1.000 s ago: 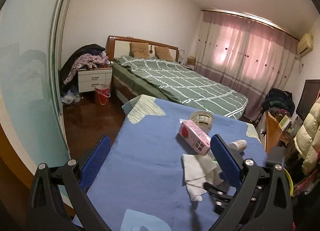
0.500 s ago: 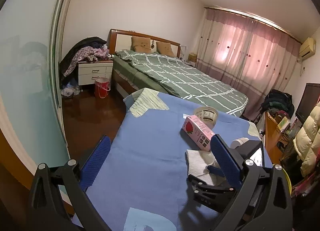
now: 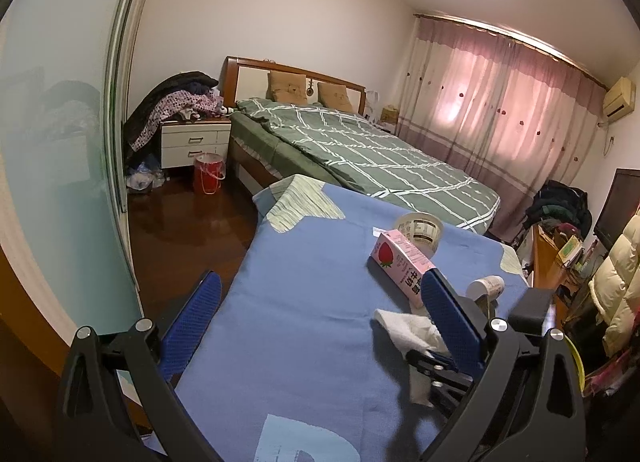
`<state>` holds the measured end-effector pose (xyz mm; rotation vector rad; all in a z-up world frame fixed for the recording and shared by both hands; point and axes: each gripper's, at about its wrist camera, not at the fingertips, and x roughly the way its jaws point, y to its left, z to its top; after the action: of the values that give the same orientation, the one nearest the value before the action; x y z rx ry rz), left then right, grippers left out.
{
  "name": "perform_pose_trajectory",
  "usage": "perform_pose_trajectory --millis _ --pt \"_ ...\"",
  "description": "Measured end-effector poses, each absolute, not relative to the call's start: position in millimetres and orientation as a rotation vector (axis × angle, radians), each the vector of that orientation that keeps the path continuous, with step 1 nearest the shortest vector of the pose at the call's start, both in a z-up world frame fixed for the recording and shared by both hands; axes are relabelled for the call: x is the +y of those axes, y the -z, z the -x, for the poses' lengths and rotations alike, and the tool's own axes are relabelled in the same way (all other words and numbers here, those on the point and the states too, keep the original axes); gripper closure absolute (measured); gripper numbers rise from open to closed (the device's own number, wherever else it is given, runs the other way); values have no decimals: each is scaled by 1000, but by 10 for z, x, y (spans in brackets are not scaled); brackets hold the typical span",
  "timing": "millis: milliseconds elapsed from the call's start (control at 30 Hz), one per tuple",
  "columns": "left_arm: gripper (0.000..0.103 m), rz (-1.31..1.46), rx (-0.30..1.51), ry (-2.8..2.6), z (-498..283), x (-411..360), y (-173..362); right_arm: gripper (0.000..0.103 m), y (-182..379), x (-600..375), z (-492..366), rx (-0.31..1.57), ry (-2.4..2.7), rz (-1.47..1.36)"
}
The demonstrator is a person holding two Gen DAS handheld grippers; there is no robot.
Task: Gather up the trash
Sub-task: 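Carry the tissue to the yellow bin and open the right gripper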
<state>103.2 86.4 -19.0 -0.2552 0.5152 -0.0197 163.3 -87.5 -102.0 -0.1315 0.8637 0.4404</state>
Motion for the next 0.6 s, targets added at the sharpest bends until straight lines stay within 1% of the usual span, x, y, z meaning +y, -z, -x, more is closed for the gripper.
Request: perform_pose_trajectory --millis 400,600 --pt "5 239 546 48 -1129 699 295 97 394 -1607 -1125 702 -407 -11" --pt "5 217 554 81 -1152 521 318 97 288 -2172 -1082 652 -259 -65"
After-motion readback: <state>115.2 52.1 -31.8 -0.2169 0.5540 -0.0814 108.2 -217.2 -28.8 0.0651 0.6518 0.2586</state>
